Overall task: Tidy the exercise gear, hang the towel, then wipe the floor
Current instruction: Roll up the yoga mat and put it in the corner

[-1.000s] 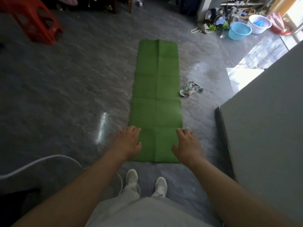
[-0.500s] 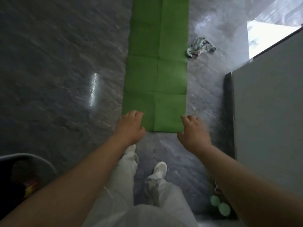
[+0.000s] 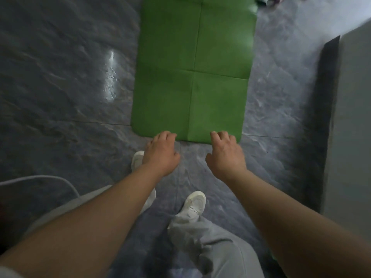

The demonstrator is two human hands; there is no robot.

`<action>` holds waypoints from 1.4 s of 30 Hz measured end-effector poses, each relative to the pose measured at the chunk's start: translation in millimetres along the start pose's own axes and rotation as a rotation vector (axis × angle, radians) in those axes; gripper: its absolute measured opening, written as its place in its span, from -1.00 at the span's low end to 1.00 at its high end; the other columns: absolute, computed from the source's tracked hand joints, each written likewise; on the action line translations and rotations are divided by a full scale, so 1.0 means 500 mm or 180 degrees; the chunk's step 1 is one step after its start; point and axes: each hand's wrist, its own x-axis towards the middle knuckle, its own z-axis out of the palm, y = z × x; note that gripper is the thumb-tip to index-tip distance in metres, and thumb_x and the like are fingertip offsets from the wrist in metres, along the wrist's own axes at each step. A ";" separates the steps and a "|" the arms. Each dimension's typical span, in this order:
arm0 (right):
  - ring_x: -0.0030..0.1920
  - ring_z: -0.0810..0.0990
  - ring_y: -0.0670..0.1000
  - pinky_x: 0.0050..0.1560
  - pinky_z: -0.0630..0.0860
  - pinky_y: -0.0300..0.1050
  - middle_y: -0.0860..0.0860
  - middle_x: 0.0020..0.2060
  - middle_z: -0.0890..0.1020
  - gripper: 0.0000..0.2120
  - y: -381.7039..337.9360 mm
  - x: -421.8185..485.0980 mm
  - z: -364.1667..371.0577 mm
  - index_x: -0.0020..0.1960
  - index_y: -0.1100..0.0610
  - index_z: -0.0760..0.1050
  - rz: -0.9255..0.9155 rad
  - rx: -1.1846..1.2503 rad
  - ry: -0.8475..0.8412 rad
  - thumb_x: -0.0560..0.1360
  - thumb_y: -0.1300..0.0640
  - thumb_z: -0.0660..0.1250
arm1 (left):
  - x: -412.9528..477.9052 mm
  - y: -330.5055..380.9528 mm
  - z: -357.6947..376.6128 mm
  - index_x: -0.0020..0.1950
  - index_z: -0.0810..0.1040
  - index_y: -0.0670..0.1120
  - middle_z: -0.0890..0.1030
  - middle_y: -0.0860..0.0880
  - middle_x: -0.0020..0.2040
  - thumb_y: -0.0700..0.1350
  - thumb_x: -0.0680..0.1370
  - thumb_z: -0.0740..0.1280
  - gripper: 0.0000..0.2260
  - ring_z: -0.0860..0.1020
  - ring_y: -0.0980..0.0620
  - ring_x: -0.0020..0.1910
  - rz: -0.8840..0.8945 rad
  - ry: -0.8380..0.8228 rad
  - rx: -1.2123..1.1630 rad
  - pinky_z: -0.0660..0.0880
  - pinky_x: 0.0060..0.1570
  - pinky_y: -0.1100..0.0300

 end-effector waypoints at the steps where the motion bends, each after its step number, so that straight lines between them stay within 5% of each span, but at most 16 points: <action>1: 0.23 0.40 0.15 0.14 0.47 0.05 0.10 0.28 0.42 -0.41 0.003 0.034 0.039 0.47 0.12 0.22 -0.0010 0.0002 -0.0004 0.49 0.15 0.31 | 0.029 -0.012 0.036 0.51 0.27 -0.06 0.31 -0.07 0.47 -0.02 0.53 0.27 -0.45 0.28 -0.09 0.43 -0.0021 -0.0033 0.0039 0.27 0.36 -0.05; 11: 0.51 0.15 0.21 0.35 0.38 0.17 0.14 0.57 0.08 -0.22 0.015 0.338 0.375 0.59 0.11 -0.03 -0.0083 -0.0330 -0.0160 0.51 0.17 0.32 | 0.303 -0.128 0.315 0.61 0.02 -0.01 -0.02 -0.07 0.63 0.01 0.53 0.34 -0.26 -0.01 -0.09 0.59 0.0110 -0.0032 0.0649 0.06 0.52 -0.12; 19: 0.58 -0.10 0.26 0.46 0.19 0.34 0.11 0.59 -0.21 -0.10 0.015 0.480 0.483 0.61 0.08 -0.23 -0.0277 -0.0847 -0.0315 0.53 0.14 0.34 | 0.418 -0.171 0.426 0.62 -0.07 0.00 -0.16 -0.04 0.63 0.15 0.49 0.40 -0.12 -0.12 -0.05 0.60 0.0353 0.0026 0.0853 -0.03 0.54 -0.15; 25: 0.57 -0.17 0.26 0.44 0.11 0.44 0.11 0.59 -0.25 0.05 0.001 0.526 0.531 0.61 0.09 -0.22 -0.0436 -0.0965 -0.0411 0.46 -0.20 0.43 | 0.455 -0.158 0.458 0.62 -0.05 -0.01 -0.12 -0.04 0.63 0.11 0.47 0.45 -0.09 -0.08 -0.07 0.60 0.0188 0.0121 0.0652 0.00 0.53 -0.17; 42: 0.56 -0.14 0.32 0.41 0.28 0.34 0.20 0.58 -0.20 -0.26 -0.031 0.526 0.538 0.60 0.19 -0.15 -0.0458 -0.0953 -0.0489 0.60 0.19 0.23 | 0.443 -0.152 0.463 0.61 -0.03 0.02 -0.10 -0.02 0.63 -0.15 0.55 0.31 -0.27 -0.08 -0.04 0.60 0.0009 0.0411 0.0162 0.03 0.53 -0.13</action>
